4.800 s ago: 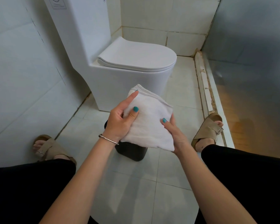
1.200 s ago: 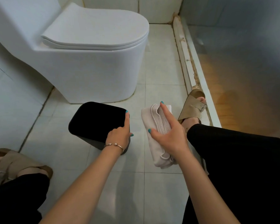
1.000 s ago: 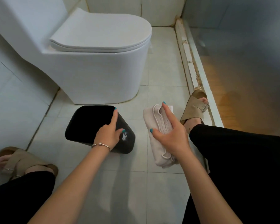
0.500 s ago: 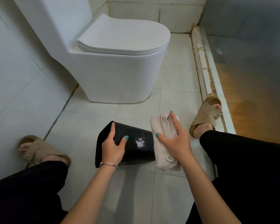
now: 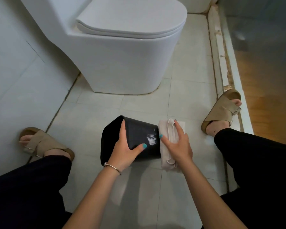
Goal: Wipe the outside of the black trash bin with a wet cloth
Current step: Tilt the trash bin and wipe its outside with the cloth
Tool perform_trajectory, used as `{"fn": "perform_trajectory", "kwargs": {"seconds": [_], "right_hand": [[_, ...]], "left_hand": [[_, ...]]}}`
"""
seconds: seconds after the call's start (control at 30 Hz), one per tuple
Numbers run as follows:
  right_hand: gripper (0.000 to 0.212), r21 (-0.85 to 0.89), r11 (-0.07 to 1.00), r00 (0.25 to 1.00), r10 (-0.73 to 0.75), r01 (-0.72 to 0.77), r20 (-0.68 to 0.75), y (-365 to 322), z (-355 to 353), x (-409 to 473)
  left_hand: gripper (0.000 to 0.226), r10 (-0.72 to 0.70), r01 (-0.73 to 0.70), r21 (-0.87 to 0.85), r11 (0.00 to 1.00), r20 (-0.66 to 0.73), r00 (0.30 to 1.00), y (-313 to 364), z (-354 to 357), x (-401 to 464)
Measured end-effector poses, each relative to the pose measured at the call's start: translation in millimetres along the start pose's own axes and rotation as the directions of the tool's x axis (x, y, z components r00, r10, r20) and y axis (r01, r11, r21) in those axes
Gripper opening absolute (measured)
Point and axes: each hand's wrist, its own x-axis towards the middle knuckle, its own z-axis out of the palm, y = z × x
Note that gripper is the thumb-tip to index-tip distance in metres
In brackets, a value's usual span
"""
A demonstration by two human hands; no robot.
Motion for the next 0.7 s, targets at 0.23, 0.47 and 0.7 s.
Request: {"fn": "perform_trajectory", "kwargs": {"seconds": [0.23, 0.47, 0.7], "right_hand": [[0.081, -0.127, 0.99, 0.995, -0.075, 0.067, -0.062, 2.6, -0.6, 4.1], [0.055, -0.044, 0.989, 0.987, -0.138, 0.142, 0.086, 10.1, -2.9, 18.3], [0.052, 0.086, 0.968, 0.967, -0.244, 0.237, 0.078, 3.9, 11.8, 13.8]], "left_hand": [[0.132, 0.018, -0.023, 0.112, 0.994, 0.041, 0.999, 9.8, 8.9, -5.1], [0.133, 0.031, -0.04, 0.115, 0.993, 0.078, 0.996, 2.5, -1.0, -2.2], [0.122, 0.05, -0.054, 0.093, 0.994, 0.043, 0.998, -2.5, -3.9, -0.6]]}}
